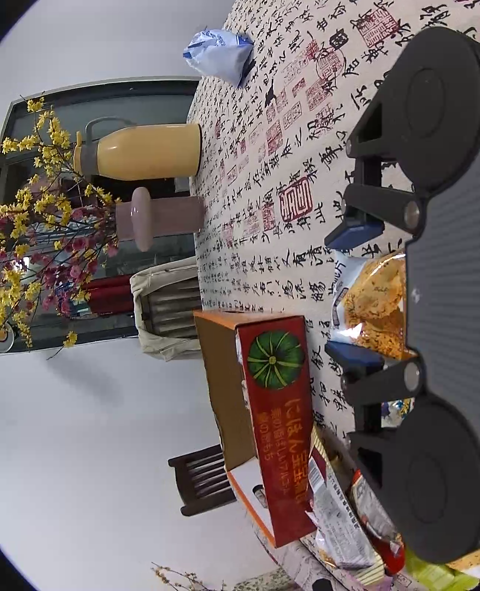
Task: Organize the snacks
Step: 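Grasp the pink packet with the left tool while the right tool holds its packet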
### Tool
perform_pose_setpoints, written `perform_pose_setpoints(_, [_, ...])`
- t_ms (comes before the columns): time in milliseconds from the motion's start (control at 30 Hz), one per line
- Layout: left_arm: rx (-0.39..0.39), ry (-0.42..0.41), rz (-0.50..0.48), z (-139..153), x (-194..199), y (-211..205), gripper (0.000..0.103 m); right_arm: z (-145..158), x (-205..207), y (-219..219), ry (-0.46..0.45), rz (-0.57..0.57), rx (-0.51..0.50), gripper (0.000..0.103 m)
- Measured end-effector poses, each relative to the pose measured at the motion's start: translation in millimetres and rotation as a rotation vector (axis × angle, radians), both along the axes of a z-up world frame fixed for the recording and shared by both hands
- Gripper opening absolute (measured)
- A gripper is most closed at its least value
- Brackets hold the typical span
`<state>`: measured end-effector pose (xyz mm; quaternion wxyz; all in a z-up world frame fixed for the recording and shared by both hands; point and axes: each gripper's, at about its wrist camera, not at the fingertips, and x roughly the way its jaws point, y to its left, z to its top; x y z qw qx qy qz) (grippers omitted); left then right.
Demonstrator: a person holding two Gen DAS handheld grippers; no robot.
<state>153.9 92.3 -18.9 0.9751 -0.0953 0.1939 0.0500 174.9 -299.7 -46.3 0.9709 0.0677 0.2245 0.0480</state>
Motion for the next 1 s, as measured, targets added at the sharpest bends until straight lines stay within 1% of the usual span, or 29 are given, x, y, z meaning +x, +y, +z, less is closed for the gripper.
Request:
perform_pose_setpoints(100, [0.005,0.013,0.005,0.5,1.3,-0.6,0.103,-0.8,-0.1,-0.3,0.0,0.007,0.012,0.054])
perform_pose_setpoints(200, [0.01,0.051,0.004,0.9,5.8,-0.3,0.103,-1.6,0.3,-1.3,0.004,0.008,0.024,0.054])
perform_pose_setpoints(400, [0.068,0.086,-0.02,7.0,6.3,-6.0,0.103,-2.1,-1.4,-3.0,-0.001,0.012,0.043,0.054])
perform_pose_setpoints(500, [0.069,0.124,-0.03,9.5,8.6,-6.2,0.103,-2.2,-2.3,-3.5,-0.006,0.013,0.052,0.054])
perform_pose_setpoints(733, [0.116,0.189,-0.027,8.2,13.2,-12.3,0.103,-2.1,-4.2,-5.2,-0.017,0.017,0.066,0.054])
perform_pose_setpoints(900, [0.139,0.24,-0.001,3.6,21.0,-13.3,0.103,-2.1,-5.6,-6.4,-0.023,0.019,0.074,0.054])
perform_pose_setpoints(933, [0.137,0.251,0.004,2.7,23.7,-12.5,0.102,-2.2,-5.8,-6.4,-0.024,0.021,0.075,0.054])
perform_pose_setpoints(1000, [0.136,0.279,0.013,0.5,29.9,-11.8,0.098,-2.2,-6.0,-6.4,-0.026,0.021,0.077,0.054])
